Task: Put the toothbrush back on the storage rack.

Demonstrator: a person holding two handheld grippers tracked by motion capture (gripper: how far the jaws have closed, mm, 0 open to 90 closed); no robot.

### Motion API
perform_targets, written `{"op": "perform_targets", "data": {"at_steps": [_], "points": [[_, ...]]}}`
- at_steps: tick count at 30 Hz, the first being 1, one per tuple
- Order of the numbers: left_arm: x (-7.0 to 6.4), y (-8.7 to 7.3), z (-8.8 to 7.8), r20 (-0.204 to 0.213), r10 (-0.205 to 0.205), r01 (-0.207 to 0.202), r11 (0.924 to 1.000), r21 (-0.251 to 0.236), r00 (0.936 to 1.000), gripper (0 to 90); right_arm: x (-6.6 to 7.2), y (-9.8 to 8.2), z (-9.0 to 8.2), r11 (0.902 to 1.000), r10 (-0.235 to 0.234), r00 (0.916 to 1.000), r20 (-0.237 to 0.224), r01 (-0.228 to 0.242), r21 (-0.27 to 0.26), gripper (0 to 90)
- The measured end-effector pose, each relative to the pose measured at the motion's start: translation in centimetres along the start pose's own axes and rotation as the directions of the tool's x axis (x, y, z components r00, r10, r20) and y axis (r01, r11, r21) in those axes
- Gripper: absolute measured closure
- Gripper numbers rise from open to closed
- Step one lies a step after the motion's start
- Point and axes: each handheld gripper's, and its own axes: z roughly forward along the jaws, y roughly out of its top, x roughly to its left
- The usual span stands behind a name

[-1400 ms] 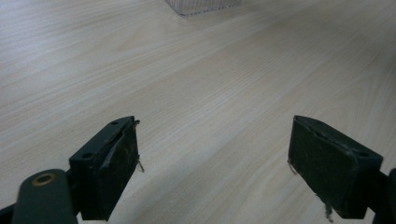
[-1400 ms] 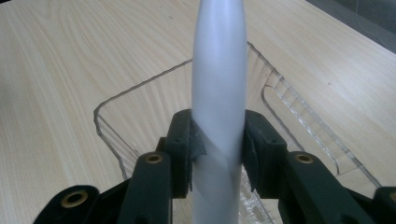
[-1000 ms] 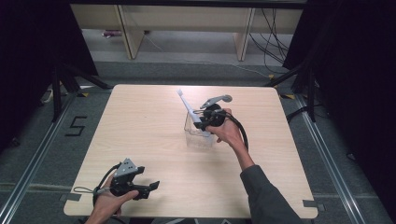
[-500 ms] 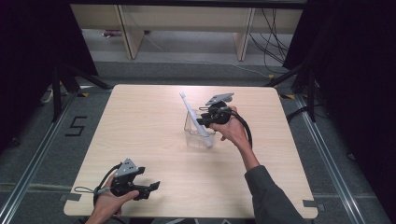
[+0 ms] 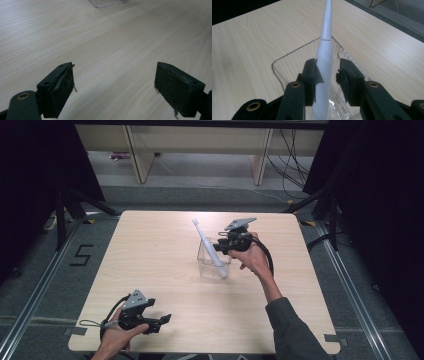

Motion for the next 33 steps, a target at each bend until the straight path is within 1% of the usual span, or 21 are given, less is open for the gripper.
{"op": "perform_targets", "data": {"at_steps": [1, 2, 4, 6, 7, 9, 10, 11, 15, 16, 17, 21, 22, 23, 24, 25, 28, 29, 30, 31, 33], "points": [[0.0, 0.0, 0.0, 0.0, 0.0, 0.0, 1.0, 0.0, 1.0, 15.3, -0.2, 0.1, -0.1, 0.9996, -0.026, 0.9997, 0.002, 0.026, 0.005, 66.8], [0.0, 0.0, 0.0, 0.0, 0.0, 0.0, 1.0, 0.0, 1.0, 15.3, -0.1, 0.0, -0.2, 0.9999, -0.007, 1.0, -0.004, 0.007, 0.008, 66.6], [0.1, 0.0, 0.0, -0.001, 0.003, -0.003, 1.0, 0.0, 1.0, 15.2, -0.2, 0.0, -0.3, 0.9999, -0.012, 0.9999, 0.005, 0.012, -0.011, 66.3], [0.0, 0.1, -0.1, -0.004, 0.002, -0.002, 1.0, 0.009, 1.0, 15.3, -0.2, 0.0, -0.4, 1.0, 0.006, 0.9999, -0.013, -0.006, -0.005, 65.7], [0.0, 0.1, -0.1, -0.004, 0.001, -0.001, 1.0, 0.008, 1.0, 15.3, -0.3, 0.0, -0.5, 1.0, -0.008, 1.0, 0.0, 0.008, -0.005, 65.4], [0.1, 0.0, 0.0, -0.002, 0.004, -0.004, 1.0, 0.004, 1.0, 15.3, -0.3, 0.0, -0.6, 0.9999, 0.007, 0.9999, -0.011, -0.007, -0.01, 64.3], [0.1, 0.0, 0.0, -0.002, 0.004, -0.004, 1.0, 0.0, 1.0, 15.3, -0.3, 0.0, -0.8, 1.0, 0.004, 1.0, 0.005, -0.004, -0.003, 63.4], [0.1, 0.0, 0.0, -0.001, 0.004, -0.004, 1.0, 0.0, 1.0, 15.3, -0.4, 0.0, -0.8, 0.9999, -0.002, 1.0, -0.002, 0.002, -0.011, 62.2], [0.0, 0.1, -0.1, -0.004, 0.002, -0.002, 1.0, 0.008, 1.0, 15.3, -0.5, -0.1, -1.4, 0.9998, 0.011, 0.9999, 0.011, -0.011, -0.017, 59.8], [0.0, 0.1, -0.1, -0.004, 0.003, -0.003, 1.0, 0.009, 1.0, 15.3, -0.5, -0.1, -1.4, 0.9993, 0.012, 0.9999, 0.007, -0.012, -0.036, 59.0], [0.1, 0.0, 0.0, -0.003, 0.004, -0.004, 1.0, -0.001, 1.0, 15.3, -0.5, -0.1, -1.7, 0.9997, 0.003, 0.9999, 0.013, -0.003, -0.026, 58.0], [0.0, 0.0, 0.0, -0.003, 0.004, -0.004, 1.0, 0.0, 1.0, 15.2, -0.6, -0.2, -2.4, 0.9992, 0.004, 0.9997, 0.025, -0.003, -0.04, 56.7], [0.0, 0.0, 0.0, -0.003, 0.003, -0.003, 1.0, 0.0, 1.0, 15.3, -0.8, -0.3, -2.6, 0.9989, -0.017, 0.9995, 0.028, 0.018, -0.042, 56.2], [0.0, 0.0, 0.0, -0.003, 0.003, -0.003, 1.0, 0.0, 1.0, 15.3, -0.7, -0.3, -3.0, 0.9994, 0.011, 0.9995, 0.03, -0.01, -0.033, 55.9], [0.0, 0.0, 0.0, -0.003, 0.001, -0.001, 1.0, 0.001, 1.0, 15.3, -0.8, -0.5, -3.0, 0.9983, 0.003, 0.9992, 0.04, 0.0, -0.058, 55.3], [0.0, 0.0, 0.0, -0.003, 0.001, -0.001, 1.0, 0.001, 1.0, 15.3, -0.9, -0.5, -3.5, 0.999, 0.006, 0.9991, 0.041, -0.005, -0.044, 54.6], [0.0, 0.0, 0.0, -0.004, 0.001, -0.001, 1.0, 0.002, 1.0, 15.3, -1.1, -0.8, -4.1, 0.9987, 0.007, 0.999, 0.044, -0.005, -0.051, 54.1], [0.0, 0.0, 0.0, -0.004, 0.003, -0.003, 1.0, 0.001, 1.0, 15.2, -1.2, -1.0, -4.3, 0.9979, 0.007, 0.9983, 0.057, -0.004, -0.065, 53.7], [0.0, 0.0, 0.0, -0.004, 0.001, -0.001, 1.0, 0.002, 1.0, 15.3, -1.3, -1.1, -4.7, 0.9987, 0.009, 0.9984, 0.056, -0.006, -0.051, 53.3], [0.0, 0.0, 0.0, -0.004, 0.002, -0.002, 1.0, 0.002, 1.0, 15.3, -1.3, -1.3, -4.9, 0.9982, 0.03, 0.9982, 0.052, -0.027, -0.053, 52.8], [0.0, 0.0, 0.0, -0.002, -0.004, 0.004, 1.0, -0.002, 1.0, 15.2, -1.4, -1.7, -5.2, 0.9973, 0.027, 0.9974, 0.067, -0.022, -0.071, 52.3]]}}
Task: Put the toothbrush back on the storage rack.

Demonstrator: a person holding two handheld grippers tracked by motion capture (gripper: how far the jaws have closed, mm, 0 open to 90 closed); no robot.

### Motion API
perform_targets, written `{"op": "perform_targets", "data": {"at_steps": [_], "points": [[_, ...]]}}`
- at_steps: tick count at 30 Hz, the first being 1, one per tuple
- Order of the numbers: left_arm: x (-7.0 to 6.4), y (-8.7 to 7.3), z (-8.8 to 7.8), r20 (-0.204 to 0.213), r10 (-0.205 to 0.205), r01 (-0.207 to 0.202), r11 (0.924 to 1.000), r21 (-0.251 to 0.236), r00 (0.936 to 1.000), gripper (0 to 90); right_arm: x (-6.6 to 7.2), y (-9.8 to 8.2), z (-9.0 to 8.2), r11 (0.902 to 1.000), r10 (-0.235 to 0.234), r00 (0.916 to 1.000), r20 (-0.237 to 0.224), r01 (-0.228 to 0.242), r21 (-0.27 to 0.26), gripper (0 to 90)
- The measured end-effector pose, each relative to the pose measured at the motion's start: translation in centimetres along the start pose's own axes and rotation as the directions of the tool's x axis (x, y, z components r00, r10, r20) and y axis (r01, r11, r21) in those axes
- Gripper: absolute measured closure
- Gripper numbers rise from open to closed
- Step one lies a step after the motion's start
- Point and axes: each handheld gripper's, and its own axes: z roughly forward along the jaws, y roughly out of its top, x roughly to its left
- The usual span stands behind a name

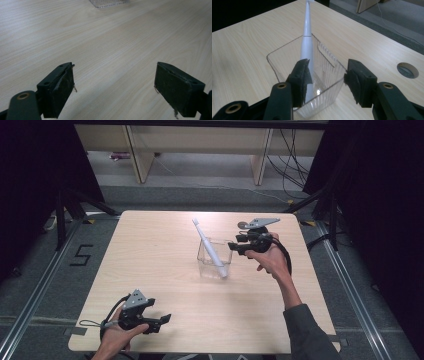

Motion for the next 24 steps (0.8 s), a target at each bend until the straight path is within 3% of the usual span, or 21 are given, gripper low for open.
{"op": "perform_targets", "data": {"at_steps": [5, 6, 8, 11, 13, 19, 20, 24], "points": [[0.0, 0.0, 0.0, -0.001, -0.001, 0.001, 1.0, 0.0, 1.0, 15.3, -0.5, -0.9, -1.3, 1.0, 0.009, 0.9999, 0.006, -0.009, 0.001, 52.1], [0.0, 0.0, 0.0, -0.001, -0.001, 0.001, 1.0, 0.0, 1.0, 15.3, -0.6, -1.0, -1.5, 0.9999, -0.01, 0.9999, 0.012, 0.01, 0.005, 52.2], [0.0, 0.0, 0.0, -0.004, -0.002, 0.002, 1.0, 0.002, 1.0, 15.3, -0.6, -1.3, -1.8, 0.9998, 0.02, 0.9998, 0.004, -0.02, -0.005, 52.1], [-0.1, 0.0, 0.0, -0.007, -0.005, 0.005, 1.0, 0.003, 1.0, 15.3, -0.8, -1.7, -2.3, 0.9998, 0.006, 0.9999, 0.011, -0.006, -0.019, 51.8], [-0.1, 0.0, 0.0, -0.007, -0.005, 0.005, 1.0, 0.004, 1.0, 15.3, -0.7, -1.9, -2.9, 0.9996, 0.028, 0.9995, 0.016, -0.028, -0.006, 51.6], [0.0, 0.1, -0.1, -0.01, 0.002, -0.002, 0.9999, 0.013, 1.0, 15.2, -0.8, -2.9, -3.9, 0.9995, 0.009, 0.9997, 0.023, -0.008, -0.03, 50.4], [0.0, 0.1, -0.1, -0.01, 0.002, -0.001, 0.9999, 0.013, 0.9999, 15.3, -0.7, -3.1, -4.2, 0.9995, 0.029, 0.9994, 0.016, -0.029, -0.014, 49.7], [0.1, 0.1, -0.1, -0.005, 0.003, -0.003, 0.9999, 0.017, 1.0, 15.2, -0.7, -3.9, -4.7, 0.9995, 0.031, 0.9994, 0.015, -0.031, -0.011, 48.8]]}}
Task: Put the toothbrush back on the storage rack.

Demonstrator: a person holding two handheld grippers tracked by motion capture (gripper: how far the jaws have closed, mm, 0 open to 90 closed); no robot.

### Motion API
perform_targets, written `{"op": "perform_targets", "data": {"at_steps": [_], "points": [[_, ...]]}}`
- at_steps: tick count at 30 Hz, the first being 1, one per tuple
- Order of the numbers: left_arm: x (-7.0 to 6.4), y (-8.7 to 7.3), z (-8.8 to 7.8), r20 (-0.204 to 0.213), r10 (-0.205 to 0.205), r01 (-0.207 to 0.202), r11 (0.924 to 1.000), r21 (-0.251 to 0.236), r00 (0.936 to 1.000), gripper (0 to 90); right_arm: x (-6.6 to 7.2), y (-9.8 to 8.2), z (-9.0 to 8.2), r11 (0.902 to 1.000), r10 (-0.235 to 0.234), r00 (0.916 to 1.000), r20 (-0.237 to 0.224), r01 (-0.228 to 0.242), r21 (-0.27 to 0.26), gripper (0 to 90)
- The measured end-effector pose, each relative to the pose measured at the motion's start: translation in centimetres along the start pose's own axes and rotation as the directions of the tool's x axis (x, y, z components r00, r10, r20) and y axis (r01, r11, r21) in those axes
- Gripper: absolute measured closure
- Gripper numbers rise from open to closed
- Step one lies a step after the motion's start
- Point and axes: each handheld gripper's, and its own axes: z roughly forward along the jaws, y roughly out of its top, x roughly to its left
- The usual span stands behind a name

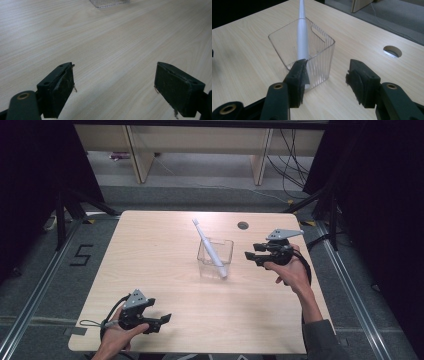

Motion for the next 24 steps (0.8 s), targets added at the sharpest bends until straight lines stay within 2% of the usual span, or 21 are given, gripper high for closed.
{"op": "perform_targets", "data": {"at_steps": [1, 4, 5, 12, 16, 17, 20, 21, 23, 24], "points": [[0.0, 0.0, 0.0, 0.0, -0.001, 0.001, 1.0, -0.007, 1.0, 15.3, 0.0, -0.2, 0.0, 0.9999, -0.002, 1.0, 0.008, 0.002, -0.016, 48.4], [-0.1, 0.0, 0.0, -0.004, -0.001, 0.001, 1.0, -0.003, 1.0, 15.3, 0.1, -0.7, -0.4, 0.9999, 0.014, 0.9998, 0.014, -0.014, 0.001, 45.9], [-0.1, 0.0, 0.0, -0.004, -0.001, 0.001, 1.0, -0.004, 1.0, 15.3, -0.1, -0.8, -0.6, 1.0, -0.002, 0.9998, 0.017, 0.002, 0.007, 44.8], [0.0, 0.0, -0.1, 0.002, -0.001, 0.001, 1.0, -0.008, 1.0, 15.3, 0.1, -1.7, -1.4, 1.0, 0.005, 0.9992, 0.04, -0.005, -0.002, 40.8], [0.0, 0.0, -0.2, -0.003, 0.001, -0.001, 1.0, -0.007, 1.0, 15.3, 0.2, -2.2, -1.8, 1.0, -0.001, 0.9989, 0.046, 0.001, 0.008, 39.3], [-0.1, -0.1, -0.1, -0.006, 0.002, -0.002, 0.9998, -0.019, 1.0, 15.2, 0.1, -2.3, -1.9, 0.9999, -0.016, 0.9985, 0.053, 0.016, 0.006, 38.7], [-0.1, -0.1, -0.3, -0.006, 0.006, -0.006, 1.0, -0.003, 1.0, 15.3, 0.4, -2.9, -2.2, 0.9998, 0.011, 0.9984, 0.055, -0.011, 0.014, 37.0], [0.0, -0.1, -0.3, -0.002, 0.01, -0.01, 1.0, 0.001, 1.0, 15.3, 0.3, -3.1, -2.2, 0.9999, -0.006, 0.9983, 0.059, 0.005, 0.015, 36.3], [-0.1, -0.1, -0.3, -0.003, 0.004, -0.004, 0.9998, -0.018, 1.0, 15.2, 0.3, -3.5, -2.4, 0.9997, -0.011, 0.9976, 0.069, 0.009, 0.024, 35.9], [-0.1, -0.2, -0.4, -0.004, 0.0, 0.0, 0.9998, -0.018, 1.0, 15.2, 0.5, -3.7, -2.5, 0.9995, 0.007, 0.9979, 0.065, -0.009, 0.03, 35.9]]}}
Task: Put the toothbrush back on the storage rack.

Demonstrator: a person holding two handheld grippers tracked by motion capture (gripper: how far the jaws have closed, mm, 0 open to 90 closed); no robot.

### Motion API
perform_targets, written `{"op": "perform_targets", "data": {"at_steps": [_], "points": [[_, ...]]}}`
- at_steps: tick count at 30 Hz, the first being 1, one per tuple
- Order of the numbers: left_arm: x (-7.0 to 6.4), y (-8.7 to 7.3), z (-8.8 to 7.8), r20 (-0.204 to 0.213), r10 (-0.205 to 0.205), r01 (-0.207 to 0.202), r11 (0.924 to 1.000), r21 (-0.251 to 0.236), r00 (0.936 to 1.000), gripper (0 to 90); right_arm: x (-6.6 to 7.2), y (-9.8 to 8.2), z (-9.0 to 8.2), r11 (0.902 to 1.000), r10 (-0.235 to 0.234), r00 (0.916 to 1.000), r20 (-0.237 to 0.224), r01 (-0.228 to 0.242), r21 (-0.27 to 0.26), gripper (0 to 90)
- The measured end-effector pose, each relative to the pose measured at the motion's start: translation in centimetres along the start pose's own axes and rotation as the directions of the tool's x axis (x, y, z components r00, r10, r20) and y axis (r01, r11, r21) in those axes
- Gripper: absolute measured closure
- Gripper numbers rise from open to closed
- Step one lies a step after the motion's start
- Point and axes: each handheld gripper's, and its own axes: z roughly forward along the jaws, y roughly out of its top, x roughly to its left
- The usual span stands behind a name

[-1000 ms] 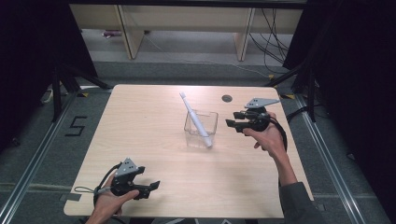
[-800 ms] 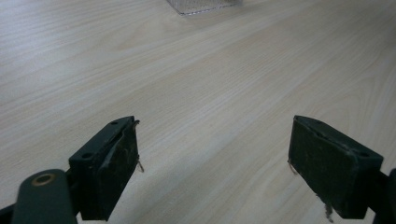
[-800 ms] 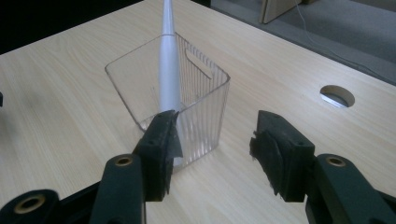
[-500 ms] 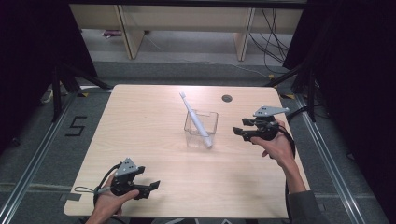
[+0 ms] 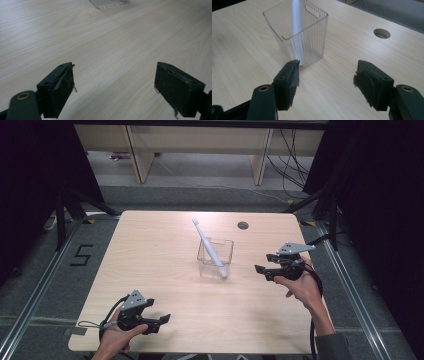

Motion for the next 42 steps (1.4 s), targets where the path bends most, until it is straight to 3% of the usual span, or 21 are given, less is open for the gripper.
{"op": "perform_targets", "data": {"at_steps": [1, 6, 8, 13, 14, 17, 18, 20, 21, 22, 23, 24, 25, 27, 28, 29, 30, 31, 34, 39, 42], "points": [[0.0, 0.0, -0.1, -0.004, -0.002, 0.002, 1.0, 0.003, 1.0, 15.3, -0.1, -0.2, -0.1, 0.9999, -0.01, 0.9999, 0.007, 0.01, 0.001, 35.6], [0.0, 0.0, -0.1, -0.004, -0.005, 0.005, 1.0, 0.002, 1.0, 15.2, 0.2, -1.2, -0.8, 0.9995, 0.032, 0.9994, 0.012, -0.032, 0.008, 32.3], [0.1, 0.0, -0.3, -0.005, 0.014, -0.014, 0.9996, 0.025, 0.9999, 15.3, 0.3, -1.7, -1.1, 0.9994, 0.03, 0.9992, 0.025, -0.031, 0.015, 29.7], [0.0, 0.0, 0.0, -0.004, 0.0, 0.001, 1.0, 0.005, 1.0, 15.2, 0.6, -2.7, -1.7, 0.9983, 0.055, 0.9976, 0.042, -0.056, 0.016, 26.8], [0.0, 0.1, 0.1, -0.002, 0.003, -0.003, 1.0, 0.005, 1.0, 15.3, 0.5, -2.8, -1.8, 0.9996, 0.025, 0.9983, 0.053, -0.026, 0.014, 26.3], [0.0, 0.1, 0.1, 0.002, 0.0, 0.0, 0.9999, 0.013, 1.0, 15.3, 0.9, -3.3, -2.0, 0.9976, 0.067, 0.9966, 0.048, -0.068, 0.013, 26.3], [-0.1, 0.2, 0.1, 0.002, 0.001, -0.001, 0.9999, 0.011, 1.0, 15.3, 0.7, -3.4, -2.1, 0.9995, 0.03, 0.9983, 0.05, -0.031, 0.011, 26.1], [-0.1, 0.2, 0.1, 0.004, 0.0, 0.0, 0.9999, 0.011, 1.0, 15.2, 1.1, -3.6, -2.2, 0.998, 0.06, 0.997, 0.048, -0.061, 0.015, 25.5], [-0.1, 0.2, 0.1, 0.004, -0.001, 0.001, 1.0, 0.01, 1.0, 15.3, 0.9, -3.7, -2.2, 0.9996, 0.028, 0.9979, 0.058, -0.029, 0.005, 25.4], [-0.1, 0.2, 0.1, 0.004, -0.002, 0.002, 0.9999, 0.011, 1.0, 15.2, 1.3, -3.8, -2.2, 0.9976, 0.068, 0.9967, 0.044, -0.069, 0.009, 25.1], [-0.1, 0.1, 0.1, 0.004, -0.002, 0.002, 0.9999, 0.011, 1.0, 15.2, 1.2, -3.9, -2.3, 0.9993, 0.038, 0.9979, 0.053, -0.038, 0.001, 24.8], [-0.1, 0.1, 0.1, 0.005, 0.0, 0.0, 1.0, 0.01, 1.0, 15.2, 1.5, -4.0, -2.3, 0.9976, 0.067, 0.9969, 0.042, -0.067, 0.014, 24.1], [-0.1, 0.2, 0.1, 0.004, 0.0, 0.0, 0.9999, 0.011, 1.0, 15.3, 1.4, -4.1, -2.3, 0.9988, 0.048, 0.9976, 0.05, -0.048, 0.006, 23.4], [-0.1, 0.1, 0.1, 0.003, -0.001, 0.001, 1.0, 0.009, 1.0, 15.2, 1.7, -4.4, -2.4, 0.9977, 0.067, 0.9967, 0.047, -0.068, 0.008, 23.0], [-0.1, 0.1, 0.1, 0.003, -0.001, 0.001, 1.0, 0.009, 1.0, 15.3, 1.5, -4.5, -2.5, 0.9992, 0.039, 0.998, 0.051, -0.039, 0.004, 22.7], [-0.1, 0.1, 0.1, 0.002, -0.001, 0.001, 1.0, 0.009, 1.0, 15.3, 1.6, -4.6, -2.5, 0.9991, 0.043, 0.9976, 0.055, -0.043, 0.0, 22.4], [0.0, 0.1, 0.1, 0.004, 0.0, 0.0, 1.0, 0.003, 1.0, 15.3, 1.9, -4.8, -2.6, 0.9971, 0.075, 0.9962, 0.044, -0.076, 0.009, 22.3], [0.0, 0.1, 0.1, 0.003, -0.001, 0.001, 1.0, 0.003, 1.0, 15.3, 1.8, -4.9, -2.6, 0.9987, 0.05, 0.9975, 0.049, -0.05, 0.001, 21.6], [-0.1, 0.0, 0.1, 0.005, -0.004, 0.004, 1.0, 0.001, 1.0, 15.2, 2.3, -5.5, -2.6, 0.9976, 0.069, 0.9969, 0.039, -0.069, 0.005, 19.6], [-0.1, 0.0, 0.2, 0.005, -0.004, 0.004, 1.0, -0.001, 1.0, 15.2, 2.5, -6.3, -2.6, 0.9991, 0.042, 0.9983, 0.041, -0.041, -0.007, 18.4], [-0.1, 0.0, 0.2, 0.005, -0.004, 0.004, 1.0, -0.002, 1.0, 15.2, 3.0, -6.7, -2.6, 0.9981, 0.062, 0.9977, 0.025, -0.062, -0.004, 18.2]]}}
